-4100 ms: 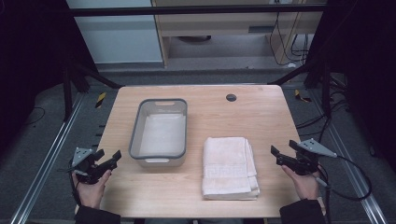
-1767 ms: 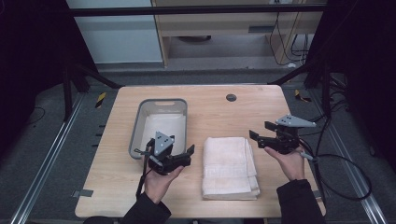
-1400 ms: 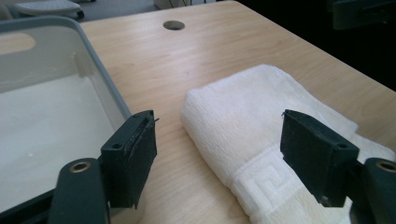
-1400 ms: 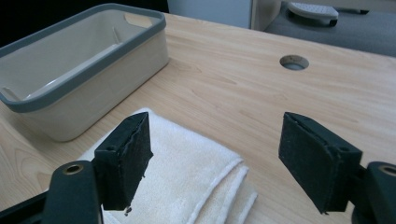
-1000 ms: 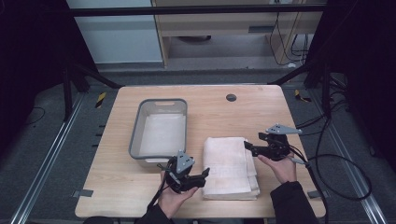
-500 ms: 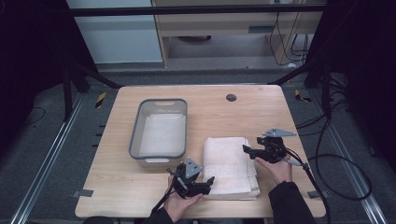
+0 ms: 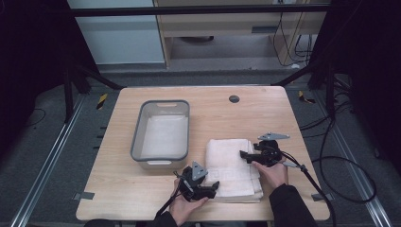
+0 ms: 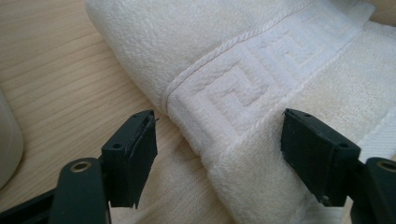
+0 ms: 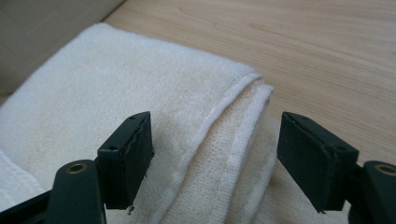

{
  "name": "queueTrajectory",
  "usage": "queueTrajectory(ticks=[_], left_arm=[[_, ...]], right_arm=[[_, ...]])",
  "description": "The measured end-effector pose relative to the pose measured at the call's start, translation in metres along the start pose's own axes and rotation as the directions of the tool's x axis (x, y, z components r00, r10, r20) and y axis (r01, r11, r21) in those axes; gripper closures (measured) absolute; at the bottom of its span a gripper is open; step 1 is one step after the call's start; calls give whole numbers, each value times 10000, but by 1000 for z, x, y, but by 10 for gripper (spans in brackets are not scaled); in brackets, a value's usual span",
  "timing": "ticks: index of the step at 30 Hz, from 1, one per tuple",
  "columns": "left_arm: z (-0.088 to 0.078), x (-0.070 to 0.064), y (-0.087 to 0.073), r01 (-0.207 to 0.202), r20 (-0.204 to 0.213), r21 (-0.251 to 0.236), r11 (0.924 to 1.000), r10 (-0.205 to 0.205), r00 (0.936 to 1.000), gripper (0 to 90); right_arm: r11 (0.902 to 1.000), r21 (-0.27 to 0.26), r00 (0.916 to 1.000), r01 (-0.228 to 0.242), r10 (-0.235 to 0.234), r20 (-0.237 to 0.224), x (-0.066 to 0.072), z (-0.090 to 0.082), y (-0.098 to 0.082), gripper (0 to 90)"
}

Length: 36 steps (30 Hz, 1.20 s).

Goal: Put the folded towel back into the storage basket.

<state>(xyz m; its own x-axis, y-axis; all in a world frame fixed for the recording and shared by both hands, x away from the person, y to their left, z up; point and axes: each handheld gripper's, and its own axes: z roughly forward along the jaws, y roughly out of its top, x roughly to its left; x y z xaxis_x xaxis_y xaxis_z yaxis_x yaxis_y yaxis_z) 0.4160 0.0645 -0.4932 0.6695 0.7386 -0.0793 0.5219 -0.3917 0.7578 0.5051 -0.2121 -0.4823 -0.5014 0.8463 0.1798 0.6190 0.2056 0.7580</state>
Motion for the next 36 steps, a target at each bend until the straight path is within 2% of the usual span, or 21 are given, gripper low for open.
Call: queueTrajectory(ticks=[6,7,9,16,22,25,28,33,34,36], left_arm=[[3,3,0,312,173,178,9994,-315,9994,245],[5,4,-1,482,285,230,9986,-488,9984,246],[7,5,-1,569,390,274,9980,-580,9976,247],[9,7,0,827,694,493,9954,-860,9939,283],[9,6,0,834,883,554,9950,-880,9922,346],[10,6,1,847,939,598,9946,-901,9915,363],[9,6,1,869,1129,666,9940,-940,9892,415],[10,8,2,971,1532,803,9920,-1085,9822,505],[10,8,2,971,1532,803,9920,-1085,9822,522],[9,6,4,873,1551,885,9922,-1003,9828,556]], right_arm=[[9998,216,10000,-42,42,26,1,5,-2,269],[9994,328,9999,-108,106,48,0,7,-3,269],[9989,417,9998,-201,199,42,1,9,-3,275],[9971,660,9993,-375,373,46,0,13,-5,277],[9938,847,9974,-713,719,-32,-1,15,-6,291],[9927,908,9966,-794,810,-145,-1,15,-5,334],[9905,996,9944,-952,993,-373,-1,15,-5,416],[9845,1219,9883,-1262,1354,-704,-2,15,-4,517],[9845,1219,9883,-1262,1354,-704,-2,15,-4,517],[9833,1248,9864,-1327,1434,-805,-2,14,-4,573]])
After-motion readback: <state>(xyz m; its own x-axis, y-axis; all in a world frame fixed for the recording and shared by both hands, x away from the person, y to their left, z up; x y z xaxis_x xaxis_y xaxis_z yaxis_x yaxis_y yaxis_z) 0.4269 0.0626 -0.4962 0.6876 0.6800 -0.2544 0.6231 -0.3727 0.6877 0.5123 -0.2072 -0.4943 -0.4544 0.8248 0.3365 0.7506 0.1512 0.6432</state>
